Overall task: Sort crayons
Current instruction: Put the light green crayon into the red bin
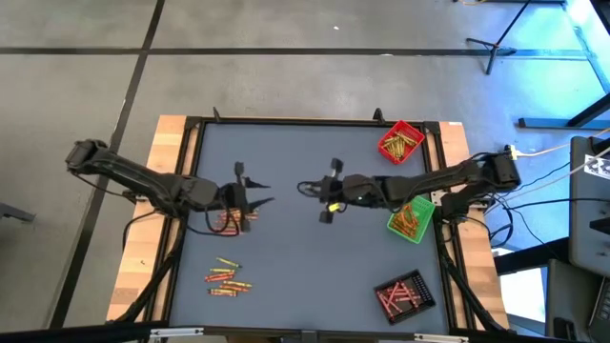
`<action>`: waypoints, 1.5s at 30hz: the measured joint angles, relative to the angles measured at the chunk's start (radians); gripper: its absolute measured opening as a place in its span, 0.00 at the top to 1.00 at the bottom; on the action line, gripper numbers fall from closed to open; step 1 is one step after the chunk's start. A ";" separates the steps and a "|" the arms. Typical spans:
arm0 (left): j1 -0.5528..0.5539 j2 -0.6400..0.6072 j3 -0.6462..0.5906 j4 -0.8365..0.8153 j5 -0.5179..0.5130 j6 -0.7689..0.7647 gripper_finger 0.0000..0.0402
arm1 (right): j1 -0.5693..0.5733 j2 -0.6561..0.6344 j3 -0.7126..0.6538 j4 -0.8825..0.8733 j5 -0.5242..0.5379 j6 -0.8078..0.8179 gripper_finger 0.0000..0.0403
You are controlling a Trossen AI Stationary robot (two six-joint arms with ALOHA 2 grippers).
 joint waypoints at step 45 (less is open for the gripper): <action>0.086 -0.198 -0.170 0.028 -0.127 0.003 0.67 | -0.934 -0.338 -0.279 -0.748 -0.076 0.217 0.94</action>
